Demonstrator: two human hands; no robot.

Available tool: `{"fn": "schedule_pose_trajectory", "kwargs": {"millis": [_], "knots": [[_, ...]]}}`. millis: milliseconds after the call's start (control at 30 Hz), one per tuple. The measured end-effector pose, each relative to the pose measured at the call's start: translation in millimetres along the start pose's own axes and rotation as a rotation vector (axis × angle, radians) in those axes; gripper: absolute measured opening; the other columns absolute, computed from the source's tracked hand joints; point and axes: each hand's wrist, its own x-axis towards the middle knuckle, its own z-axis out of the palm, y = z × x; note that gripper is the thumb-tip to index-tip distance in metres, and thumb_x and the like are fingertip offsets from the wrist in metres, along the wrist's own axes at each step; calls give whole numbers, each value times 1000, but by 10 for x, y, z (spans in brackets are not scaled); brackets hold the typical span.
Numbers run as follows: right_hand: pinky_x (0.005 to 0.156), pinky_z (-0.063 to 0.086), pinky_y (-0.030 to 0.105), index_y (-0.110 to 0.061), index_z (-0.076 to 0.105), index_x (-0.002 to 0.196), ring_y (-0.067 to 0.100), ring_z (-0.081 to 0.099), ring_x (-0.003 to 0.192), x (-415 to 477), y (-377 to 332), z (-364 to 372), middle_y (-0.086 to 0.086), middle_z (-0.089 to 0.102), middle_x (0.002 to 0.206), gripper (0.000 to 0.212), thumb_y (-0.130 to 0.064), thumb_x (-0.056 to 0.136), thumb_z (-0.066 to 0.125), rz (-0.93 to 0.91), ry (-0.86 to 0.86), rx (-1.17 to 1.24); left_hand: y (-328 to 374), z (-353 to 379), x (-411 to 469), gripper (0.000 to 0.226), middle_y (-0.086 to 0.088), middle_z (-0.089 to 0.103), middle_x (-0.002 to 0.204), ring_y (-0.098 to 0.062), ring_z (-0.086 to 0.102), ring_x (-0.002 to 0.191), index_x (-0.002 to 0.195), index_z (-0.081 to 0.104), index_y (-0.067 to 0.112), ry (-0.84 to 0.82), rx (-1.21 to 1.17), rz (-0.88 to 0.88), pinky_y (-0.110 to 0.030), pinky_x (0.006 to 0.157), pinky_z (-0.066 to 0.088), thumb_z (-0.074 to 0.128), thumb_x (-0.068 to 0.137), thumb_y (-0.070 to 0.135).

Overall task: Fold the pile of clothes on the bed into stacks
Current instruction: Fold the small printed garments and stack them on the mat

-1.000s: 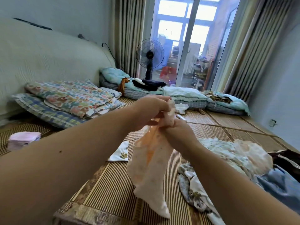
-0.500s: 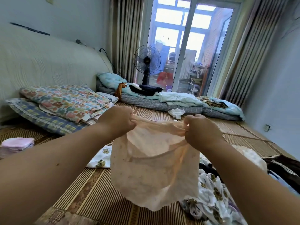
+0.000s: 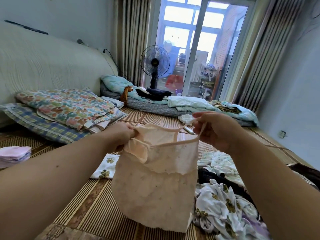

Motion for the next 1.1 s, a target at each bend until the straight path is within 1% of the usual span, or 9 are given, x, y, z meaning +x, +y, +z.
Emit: {"fn": "schedule_pose_trajectory", "kwargs": {"millis": [133, 200, 367, 500, 633, 767, 867, 967, 1100], "knots": [[35, 34, 16, -16, 67, 102, 4, 42, 37, 14, -34, 33, 6, 75, 84, 26, 3, 89, 54, -32, -37, 56, 120, -19, -96, 34, -4, 75, 78, -18, 71, 65, 104, 67, 21, -297, 54, 22, -27, 53, 54, 82, 75, 25], [36, 33, 16, -14, 67, 100, 4, 40, 37, 37, -59, 35, 5, 75, 77, 23, 3, 87, 58, -76, 49, 113, 119, -23, -125, 36, -6, 75, 87, -20, 70, 69, 106, 68, 26, -421, 205, 0, -28, 58, 52, 82, 74, 18], [41, 42, 16, -15, 65, 93, 6, 52, 43, 48, -72, -12, 1, 72, 68, 20, 2, 87, 58, -140, 196, 253, 16, 24, -157, 19, -4, 65, 76, -16, 51, 56, 96, 68, 12, -320, 813, -85, -22, 48, 39, 54, 84, 17], [43, 45, 18, -14, 64, 91, 7, 53, 40, 33, -30, 5, 2, 72, 67, 19, 3, 90, 55, -148, 179, 252, -18, 35, -180, 25, 4, 67, 58, -9, 50, 39, 83, 65, 11, -355, 591, -241, -17, 48, 40, 52, 94, 29], [46, 47, 21, -13, 64, 93, 9, 57, 46, 17, -1, 0, 2, 72, 70, 17, 2, 90, 57, -148, 149, 202, 88, 8, -206, 25, 1, 69, 68, -10, 63, 56, 94, 60, 12, -424, 44, -253, -24, 56, 43, 51, 98, 35], [49, 51, 22, -14, 66, 93, 10, 63, 55, -2, 20, -16, 0, 72, 69, 15, -2, 90, 58, -147, 115, 115, 243, 6, -229, 32, -4, 70, 77, -13, 67, 70, 79, 67, 11, -367, -313, -158, -33, 74, 44, 49, 98, 29], [51, 49, 16, -17, 70, 88, 4, 65, 62, 2, 4, -34, -2, 73, 77, 16, -3, 87, 63, -212, 170, -24, 395, -37, -249, 17, 0, 69, 73, -15, 69, 71, 100, 64, 21, -316, -439, -28, -35, 72, 48, 47, 98, 21], [47, 42, 8, -19, 72, 92, -2, 65, 63, 28, -85, -90, -3, 74, 83, 15, -6, 86, 67, -312, 226, -165, 613, -130, -257, 31, 2, 66, 65, -13, 68, 64, 120, 56, 33, -312, -352, 58, -32, 66, 49, 47, 98, 13], [44, 40, 9, -15, 72, 97, 7, 57, 66, 84, -318, -136, 0, 71, 86, 15, -7, 84, 70, -357, 228, -223, 936, -252, -260, 15, -3, 59, 66, -8, 46, 48, 107, 62, 11, -131, 246, 127, -19, 44, 33, 50, 98, 9]]}}
